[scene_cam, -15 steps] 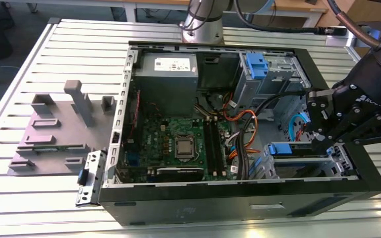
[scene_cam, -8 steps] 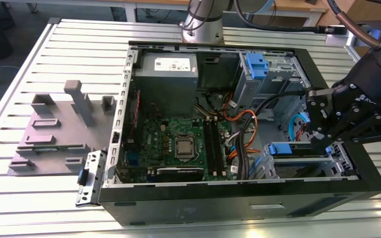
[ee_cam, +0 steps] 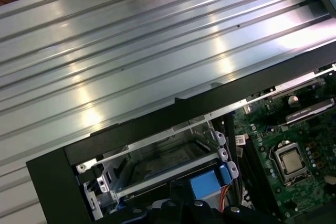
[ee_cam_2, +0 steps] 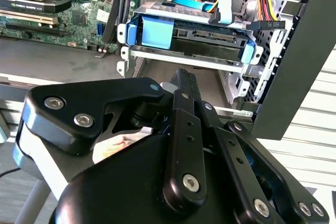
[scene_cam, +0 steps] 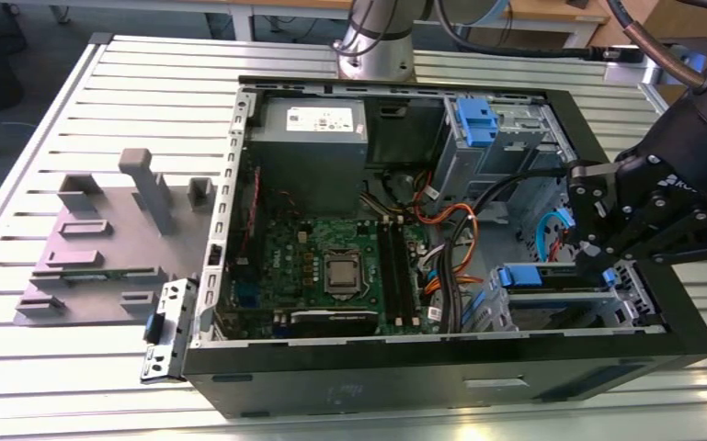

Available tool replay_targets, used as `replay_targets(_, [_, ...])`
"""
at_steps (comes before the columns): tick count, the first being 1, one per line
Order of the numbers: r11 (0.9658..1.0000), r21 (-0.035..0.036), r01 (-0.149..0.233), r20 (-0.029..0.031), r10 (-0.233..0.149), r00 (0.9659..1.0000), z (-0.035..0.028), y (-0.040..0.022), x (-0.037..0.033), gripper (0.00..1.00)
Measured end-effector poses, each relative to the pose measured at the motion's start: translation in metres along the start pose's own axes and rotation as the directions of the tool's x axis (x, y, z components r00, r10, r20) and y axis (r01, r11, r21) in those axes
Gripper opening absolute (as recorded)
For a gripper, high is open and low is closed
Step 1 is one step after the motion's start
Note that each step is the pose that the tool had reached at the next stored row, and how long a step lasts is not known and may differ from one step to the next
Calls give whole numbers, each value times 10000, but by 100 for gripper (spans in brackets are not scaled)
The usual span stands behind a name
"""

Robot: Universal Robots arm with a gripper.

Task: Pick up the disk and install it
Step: 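Insert the first disk wire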

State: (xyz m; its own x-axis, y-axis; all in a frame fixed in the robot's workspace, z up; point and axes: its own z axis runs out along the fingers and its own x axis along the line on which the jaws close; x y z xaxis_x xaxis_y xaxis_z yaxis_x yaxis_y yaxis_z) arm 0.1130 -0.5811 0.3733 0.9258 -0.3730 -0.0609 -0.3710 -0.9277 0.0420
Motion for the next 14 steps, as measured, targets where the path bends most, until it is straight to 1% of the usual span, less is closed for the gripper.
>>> replay_targets(3, [10000,45,16,17,-16,10000,0,1,0,11])
replay_targets(4, [10000,83,25,33,-26,10000,1,1,0,11])
replay_targets(7, [9997,243,62,95,-64,9999,0,0,0,11])
replay_targets(8, [9996,270,75,106,-78,9999,0,0,0,11])
replay_targets(14, [9988,254,430,94,-433,9990,1,0,0,11])
